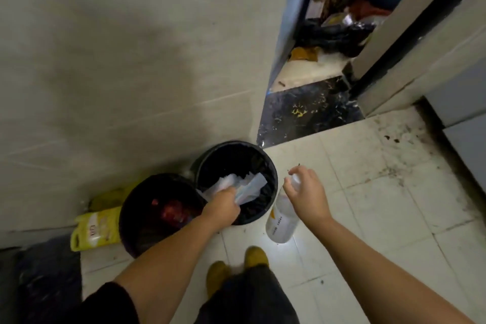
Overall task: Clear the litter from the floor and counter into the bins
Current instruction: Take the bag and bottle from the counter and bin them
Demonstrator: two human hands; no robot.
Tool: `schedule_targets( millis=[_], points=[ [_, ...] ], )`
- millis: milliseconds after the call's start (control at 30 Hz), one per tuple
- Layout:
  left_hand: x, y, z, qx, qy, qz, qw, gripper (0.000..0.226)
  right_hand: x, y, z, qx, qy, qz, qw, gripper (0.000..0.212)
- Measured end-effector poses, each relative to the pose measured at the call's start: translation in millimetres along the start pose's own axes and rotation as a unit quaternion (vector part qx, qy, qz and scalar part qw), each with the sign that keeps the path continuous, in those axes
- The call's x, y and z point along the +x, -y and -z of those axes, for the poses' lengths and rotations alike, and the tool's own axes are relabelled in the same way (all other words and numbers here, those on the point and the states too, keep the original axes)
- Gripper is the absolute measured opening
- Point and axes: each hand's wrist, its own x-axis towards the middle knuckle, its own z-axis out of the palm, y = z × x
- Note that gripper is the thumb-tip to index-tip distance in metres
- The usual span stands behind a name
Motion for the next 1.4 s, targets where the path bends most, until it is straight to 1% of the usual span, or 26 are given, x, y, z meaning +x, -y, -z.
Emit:
schedule_targets(
  millis=[67, 133, 200, 267, 333, 433, 567, 600, 667, 767, 867, 933, 1000, 1133, 1200, 1233, 1267, 1333, 1400],
  points=[
    [50.6, 20.3, -34.7, 0.012, -0.008, 0.006, 1.000, 0.044, 29.8, -22.7, -34.1, -0.008, 0.017, 0.001, 1.000, 0.025],
    [96.1, 39.9, -65.2, 0.051, -0.014, 0.008, 0.999, 0.044, 52.1, -44.5, -61.9, -0.008, 0.017, 0.006, 1.000, 0.026],
    [130.8, 54.9, -89.3, 0.065, -0.020, 0.009, 0.998, 0.040, 64.9, -61.8, -83.5, -0.004, 0.015, 0.012, 1.000, 0.025],
    [153.9, 67.3, -109.0, 0.077, -0.005, 0.018, 0.997, 0.037, 70.8, -71.9, -99.1, 0.000, 0.024, 0.020, 1.000, 0.024],
    [163.4, 77.7, -121.0, 0.074, 0.021, 0.024, 0.997, 0.040, 72.4, -74.0, -108.3, 0.006, 0.036, 0.021, 0.999, 0.022],
    [150.8, 91.9, -121.4, 0.077, 0.031, 0.007, 0.997, 0.056, 71.8, -60.6, -113.2, 0.010, 0.048, 0.026, 0.998, 0.019],
    [98.7, 113.2, -89.2, 0.059, -0.038, 0.017, 0.997, 0.056, 68.1, -8.8, -114.7, -0.002, 0.070, 0.049, 0.996, 0.023],
    [83.7, 123.7, -83.1, 0.054, -0.040, 0.032, 0.997, 0.056, 66.6, 7.8, -117.7, -0.004, 0.076, 0.059, 0.995, 0.025],
    [54.3, 152.2, -78.3, 0.031, -0.019, 0.080, 0.996, 0.056, 63.2, 40.7, -129.4, -0.015, 0.087, 0.081, 0.993, 0.029],
    [20.2, 204.6, -89.0, 0.027, 0.051, 0.146, 0.988, 0.056, 59.1, 75.1, -162.4, -0.080, 0.112, 0.121, 0.983, 0.036],
    [-0.9, 252.3, -110.4, 0.110, 0.130, 0.150, 0.974, 0.057, 57.0, 90.4, -212.2, -0.116, 0.162, 0.142, 0.970, 0.037],
    [-6.6, 276.4, -128.9, 0.139, 0.145, 0.142, 0.969, 0.058, 52.6, 91.8, -253.8, -0.131, 0.214, 0.173, 0.952, 0.035],
    [-5.8, 291.2, -146.1, 0.133, 0.111, 0.141, 0.975, 0.053, 44.8, 87.5, -296.3, -0.153, 0.262, 0.204, 0.931, 0.035],
    [-0.5, 303.4, -167.6, 0.140, 0.005, 0.110, 0.984, 0.041, 19.8, 63.1, -364.5, -0.204, 0.333, 0.270, 0.880, 0.035],
    [0.3, 308.8, -175.2, 0.143, -0.027, 0.095, 0.985, 0.040, 13.0, 44.2, -392.2, -0.276, 0.359, 0.297, 0.841, 0.031],
    [0.4, 310.9, -178.2, 0.141, -0.041, 0.091, 0.985, 0.039, 13.8, 34.1, -403.6, -0.318, 0.359, 0.303, 0.824, 0.031],
    [0.1, 312.8, -180.5, 0.138, -0.054, 0.087, 0.985, 0.039, 16.2, 26.3, -413.3, -0.333, 0.358, 0.278, 0.827, 0.034],
    [-0.4, 315.1, -183.9, 0.132, -0.073, 0.072, 0.986, 0.037, 21.3, 11.1, -428.6, -0.381, 0.361, 0.245, 0.815, 0.042],
    [-0.7, 316.9, -185.6, 0.126, -0.088, 0.060, 0.986, 0.036, 25.7, 3.7, -437.1, -0.416, 0.354, 0.219, 0.808, 0.043]
  ],
)
